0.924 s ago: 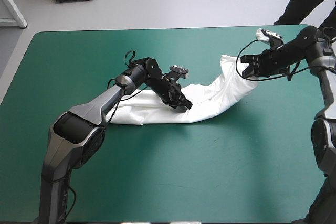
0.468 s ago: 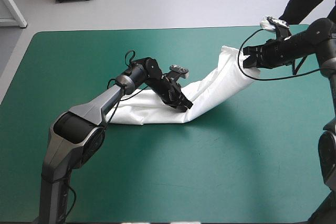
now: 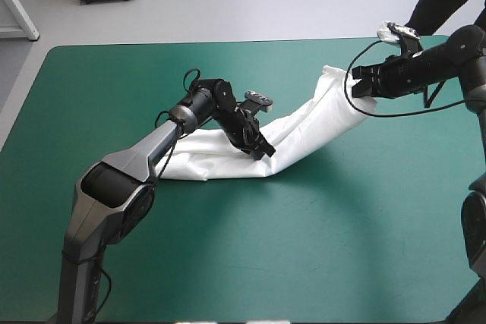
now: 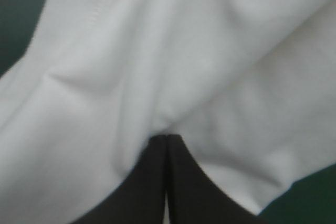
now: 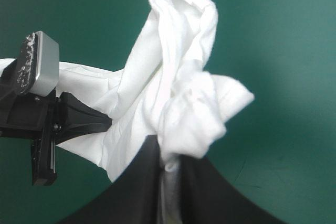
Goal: Fold the cloth
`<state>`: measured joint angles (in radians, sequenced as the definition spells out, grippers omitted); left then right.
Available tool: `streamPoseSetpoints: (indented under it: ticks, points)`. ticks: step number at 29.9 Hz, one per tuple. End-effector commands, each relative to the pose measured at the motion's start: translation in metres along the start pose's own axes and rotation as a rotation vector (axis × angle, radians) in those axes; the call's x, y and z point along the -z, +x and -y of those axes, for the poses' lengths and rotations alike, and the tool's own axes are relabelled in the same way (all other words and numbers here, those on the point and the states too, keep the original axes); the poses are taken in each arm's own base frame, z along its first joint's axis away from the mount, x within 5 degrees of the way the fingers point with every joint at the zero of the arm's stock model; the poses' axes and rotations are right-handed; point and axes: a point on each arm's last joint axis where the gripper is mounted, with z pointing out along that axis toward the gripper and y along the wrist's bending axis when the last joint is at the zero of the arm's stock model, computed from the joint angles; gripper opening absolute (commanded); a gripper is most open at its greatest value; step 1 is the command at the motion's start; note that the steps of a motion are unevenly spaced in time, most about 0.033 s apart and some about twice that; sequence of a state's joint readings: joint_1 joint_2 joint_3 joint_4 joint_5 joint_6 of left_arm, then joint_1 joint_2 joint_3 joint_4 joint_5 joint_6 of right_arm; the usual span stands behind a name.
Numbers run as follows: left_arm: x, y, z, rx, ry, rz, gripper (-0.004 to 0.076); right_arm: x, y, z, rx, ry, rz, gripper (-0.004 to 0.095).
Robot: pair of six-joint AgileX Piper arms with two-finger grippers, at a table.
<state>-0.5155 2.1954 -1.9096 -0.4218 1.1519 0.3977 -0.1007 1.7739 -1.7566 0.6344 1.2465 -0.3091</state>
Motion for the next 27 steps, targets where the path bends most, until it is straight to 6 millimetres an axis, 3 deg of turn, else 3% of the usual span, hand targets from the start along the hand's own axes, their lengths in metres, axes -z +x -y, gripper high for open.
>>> streamPoseSetpoints:
  ticks: [1,6,11,14,19,23,27]
  points:
    - [0.062,-0.008,0.018,-0.060,-0.082,0.083,-0.0022,0.029,-0.005,-0.024,0.043,-0.050,0.102,-0.0013]
    - [0.114,0.005,0.022,-0.066,-0.210,0.079,-0.0022,0.030,-0.006,-0.030,0.043,-0.111,0.119,-0.0013]
    - [0.191,0.024,0.030,-0.048,-0.295,0.227,-0.0022,0.030,-0.008,-0.043,0.047,-0.223,0.144,-0.0013]
    - [0.234,0.041,0.040,-0.029,-0.335,0.323,-0.0022,0.026,-0.009,-0.061,0.080,-0.281,0.147,-0.0013]
    - [0.291,0.073,0.064,-0.045,-0.415,0.448,-0.0022,0.009,-0.009,-0.111,0.177,-0.340,0.170,-0.0013]
    - [0.318,0.095,0.083,-0.060,-0.454,0.512,-0.0022,-0.010,-0.005,-0.148,0.235,-0.393,0.170,-0.0013]
    - [0.331,0.116,0.096,-0.053,-0.476,0.539,-0.0022,-0.043,0.003,-0.180,0.267,-0.445,0.117,-0.0013]
